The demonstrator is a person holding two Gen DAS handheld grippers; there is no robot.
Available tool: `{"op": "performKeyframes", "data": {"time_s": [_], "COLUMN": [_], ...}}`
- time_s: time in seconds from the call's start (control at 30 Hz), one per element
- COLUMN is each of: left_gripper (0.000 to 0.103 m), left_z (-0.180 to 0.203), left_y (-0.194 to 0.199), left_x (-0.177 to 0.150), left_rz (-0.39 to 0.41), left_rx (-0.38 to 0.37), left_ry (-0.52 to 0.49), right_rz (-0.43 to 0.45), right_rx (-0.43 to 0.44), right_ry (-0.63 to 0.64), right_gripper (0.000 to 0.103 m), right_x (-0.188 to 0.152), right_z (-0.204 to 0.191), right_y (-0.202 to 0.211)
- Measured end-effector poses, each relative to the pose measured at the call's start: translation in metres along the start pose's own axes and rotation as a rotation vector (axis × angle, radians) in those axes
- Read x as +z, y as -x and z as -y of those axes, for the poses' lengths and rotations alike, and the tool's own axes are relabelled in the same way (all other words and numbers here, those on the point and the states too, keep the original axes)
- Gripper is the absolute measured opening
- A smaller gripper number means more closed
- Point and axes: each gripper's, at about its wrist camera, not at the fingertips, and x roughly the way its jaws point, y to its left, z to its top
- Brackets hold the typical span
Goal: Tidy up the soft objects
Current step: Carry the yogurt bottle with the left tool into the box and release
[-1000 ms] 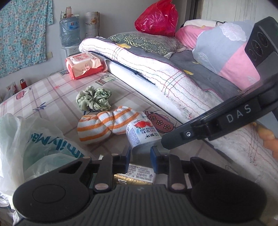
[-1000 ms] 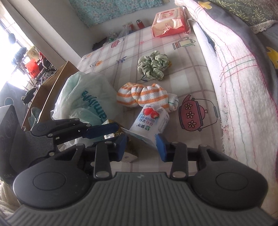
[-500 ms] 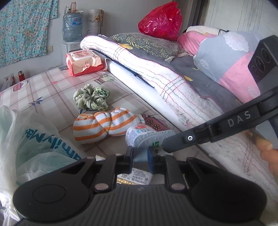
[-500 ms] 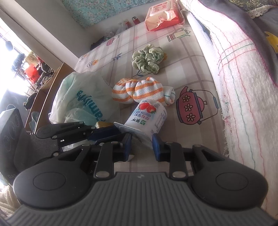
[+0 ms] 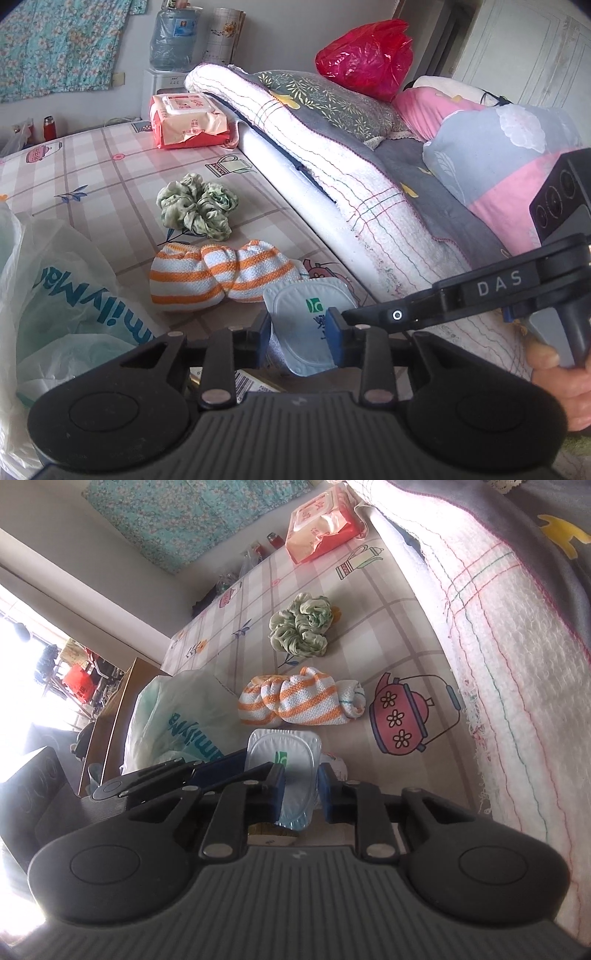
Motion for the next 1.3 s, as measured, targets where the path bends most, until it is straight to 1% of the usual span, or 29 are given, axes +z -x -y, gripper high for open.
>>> {"op": "performKeyframes", "data": {"time_s": [0.1, 0.2, 0.33, 0.43, 0.53, 0.6, 0.7, 0.83, 0.93, 1.0, 1.07, 1.13, 1.2, 1.3], "left_gripper": [0.032, 0.031, 0.031, 0.031, 0.031, 0.031, 0.032, 0.032, 0.032, 0.032, 0.031, 0.03, 0.029, 0.029], "left_z": [-0.005, -0.002, 0.004, 0.006, 0.006, 0.003, -0.007, -0.033, -0.057, -0.073, -0.088, -0.105, -0.12, -0.141], "left_y": [0.0, 0.005, 0.024, 0.045, 0.072, 0.093, 0.131, 0.187, 0.226, 0.249, 0.269, 0.285, 0.293, 0.296], "left_x": [0.002, 0.003, 0.007, 0.012, 0.016, 0.018, 0.019, 0.011, -0.001, -0.011, -0.022, -0.034, -0.046, -0.063], "left_rz": [-0.007, 0.004, 0.057, 0.108, 0.171, 0.218, 0.292, 0.367, 0.392, 0.397, 0.387, 0.358, 0.314, 0.248], "left_rx": [-0.012, -0.001, -0.003, -0.005, 0.011, 0.032, 0.089, 0.213, 0.315, 0.384, 0.441, 0.484, 0.499, 0.484], "left_ry": [0.044, 0.036, 0.037, 0.045, 0.053, 0.064, 0.097, 0.167, 0.233, 0.278, 0.326, 0.38, 0.434, 0.514], "right_rz": [-0.007, -0.008, 0.006, 0.034, 0.059, 0.076, 0.095, 0.076, 0.018, -0.043, -0.12, -0.191, -0.265, -0.393], "right_rx": [0.012, 0.02, 0.03, 0.043, 0.056, 0.066, 0.105, 0.194, 0.276, 0.333, 0.387, 0.418, 0.426, 0.403], "right_ry": [-0.033, -0.064, -0.071, -0.049, -0.008, 0.034, 0.113, 0.22, 0.293, 0.332, 0.367, 0.403, 0.432, 0.449], "right_gripper": [0.017, 0.017, 0.017, 0.017, 0.017, 0.017, 0.017, 0.017, 0.017, 0.017, 0.017, 0.017, 0.018, 0.019], "right_x": [-0.002, -0.002, -0.003, -0.003, 0.0, 0.002, 0.008, 0.013, 0.011, 0.007, 0.001, -0.008, -0.018, -0.038], "right_z": [0.002, 0.001, -0.006, -0.019, -0.04, -0.059, -0.093, -0.147, -0.194, -0.225, -0.257, -0.284, -0.307, -0.332], "right_y": [-0.005, -0.004, 0.005, 0.02, 0.033, 0.041, 0.047, 0.037, 0.017, -0.003, -0.026, -0.047, -0.068, -0.097]}}
